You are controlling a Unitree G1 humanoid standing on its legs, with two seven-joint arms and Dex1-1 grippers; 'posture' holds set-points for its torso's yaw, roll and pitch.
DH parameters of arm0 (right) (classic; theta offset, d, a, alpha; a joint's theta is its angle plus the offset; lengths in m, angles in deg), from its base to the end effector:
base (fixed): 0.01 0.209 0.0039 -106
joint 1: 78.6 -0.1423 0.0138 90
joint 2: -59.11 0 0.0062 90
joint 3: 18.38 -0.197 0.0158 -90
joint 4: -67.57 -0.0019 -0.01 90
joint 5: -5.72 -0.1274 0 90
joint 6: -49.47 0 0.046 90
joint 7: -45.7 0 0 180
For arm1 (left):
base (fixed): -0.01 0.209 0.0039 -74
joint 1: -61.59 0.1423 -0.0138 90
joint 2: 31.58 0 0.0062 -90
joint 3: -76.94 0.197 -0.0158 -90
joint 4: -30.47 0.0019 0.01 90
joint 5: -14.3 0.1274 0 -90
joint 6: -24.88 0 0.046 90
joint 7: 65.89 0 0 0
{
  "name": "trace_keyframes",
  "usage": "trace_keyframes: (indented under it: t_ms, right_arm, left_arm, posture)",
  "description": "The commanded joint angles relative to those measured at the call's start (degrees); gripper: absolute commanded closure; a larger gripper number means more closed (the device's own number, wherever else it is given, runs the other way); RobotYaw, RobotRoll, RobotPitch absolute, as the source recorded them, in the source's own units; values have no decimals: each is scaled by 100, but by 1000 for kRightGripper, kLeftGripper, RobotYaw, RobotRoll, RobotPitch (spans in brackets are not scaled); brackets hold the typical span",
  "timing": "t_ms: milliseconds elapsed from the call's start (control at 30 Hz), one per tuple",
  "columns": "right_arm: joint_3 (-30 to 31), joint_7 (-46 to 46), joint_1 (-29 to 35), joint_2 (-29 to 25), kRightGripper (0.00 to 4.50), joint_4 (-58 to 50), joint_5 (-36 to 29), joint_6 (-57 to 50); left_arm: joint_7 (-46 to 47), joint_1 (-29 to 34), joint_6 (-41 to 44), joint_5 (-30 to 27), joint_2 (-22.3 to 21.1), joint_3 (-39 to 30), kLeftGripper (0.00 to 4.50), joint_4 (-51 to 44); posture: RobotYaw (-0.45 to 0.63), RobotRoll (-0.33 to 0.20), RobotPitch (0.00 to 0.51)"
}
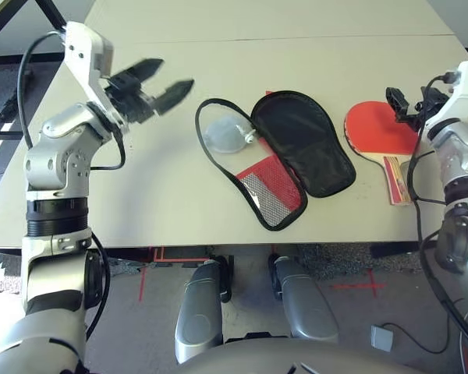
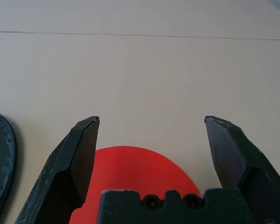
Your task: Store the ping-pong paddle in its case and zip it.
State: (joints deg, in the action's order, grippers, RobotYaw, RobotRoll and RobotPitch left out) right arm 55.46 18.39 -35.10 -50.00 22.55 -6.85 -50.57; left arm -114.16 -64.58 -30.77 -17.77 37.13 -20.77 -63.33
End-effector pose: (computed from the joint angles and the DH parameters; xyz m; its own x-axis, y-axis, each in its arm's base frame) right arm 0.3144 -0.3140 0.1652 0.9975 0.0696 -0.0100 -0.0700 0.9961 -0.0534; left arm 0.2755 0.2468 0.2157 0.6227 -0.7817 0.0351 0.7686 0.6194 0.1597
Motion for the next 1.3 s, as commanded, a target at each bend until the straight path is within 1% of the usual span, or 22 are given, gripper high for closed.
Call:
trace_keyframes:
  t_ms: [33,167,267,333,400,433,533,567,667,700,833,1000,1100,1200,1233,1267,1300]
  right_arm:
    - [306,505,517,-253,30,-1548,321,-1678]
    - [177,850,985,-313,30,-3424,67,-4049]
    - [-43,1102,1049,-308,30,-4527,-74,-6029]
    - [-223,1178,1016,-304,30,-5154,-145,-7148]
    - [-362,1227,992,-319,30,-5612,-166,-7945]
    - [-415,1256,1033,-337,30,-5777,-207,-8141]
    - [-523,1358,1289,-396,30,-6072,-490,-8245]
    - [-551,1424,1442,-417,30,-6205,-674,-8245]
    - [-560,1742,1766,-420,30,-6585,-1257,-8245]
    - [-563,1872,1830,-420,30,-6591,-1418,-8245]
    - [-599,2391,2061,-424,30,-6563,-2037,-8245]
    - [-535,3128,2390,-301,30,-6565,-2728,-8245]
    - [-497,3560,2471,-197,30,-6589,-3167,-8245]
    - [-483,3964,2467,-102,30,-6530,-3473,-8245]
    - [-479,4083,2455,-82,388,-6512,-3548,-8245]
    - [-477,4200,2443,-77,596,-6486,-3632,-8245]
    - [-479,4298,2436,-84,949,-6468,-3720,-8245]
  left_arm:
    - [-343,111,513,-298,-182,267,0,-510]
    - [-466,70,644,-327,-181,409,0,-588]
    - [-511,62,557,-246,-117,496,0,-481]
    - [-572,71,479,-191,-88,582,0,-415]
    - [-637,60,416,-148,-64,662,0,-359]
    - [-668,49,396,-138,-53,693,0,-336]
    - [-735,6,354,-114,-15,765,0,-273]
    - [-769,-18,324,-91,13,806,0,-232]
    - [-845,-56,233,-15,85,910,0,-143]
    - [-864,-67,218,-1,94,936,0,-129]
    - [-895,-110,190,38,133,974,0,-91]
    - [-902,-90,164,83,162,983,0,-112]
    - [-900,-46,146,107,162,968,0,-125]
    - [-902,-7,118,131,161,970,0,-133]
    - [-898,-3,110,139,165,972,0,-129]
    - [-895,-5,101,149,170,975,0,-118]
    - [-894,-3,93,158,171,976,0,-111]
  posture:
    - [-75,0,265]
    - [-95,0,270]
    - [-120,0,273]
    - [-136,0,273]
    - [-146,0,272]
    - [-162,0,273]
    - [-162,0,273]
    - [-184,0,274]
    - [-184,0,274]
    - [-198,0,273]
    - [-198,0,274]
    - [-180,0,276]
    - [-172,0,277]
    - [-168,0,277]
    - [-167,0,277]
    - [-166,0,276]
    - [-166,0,276]
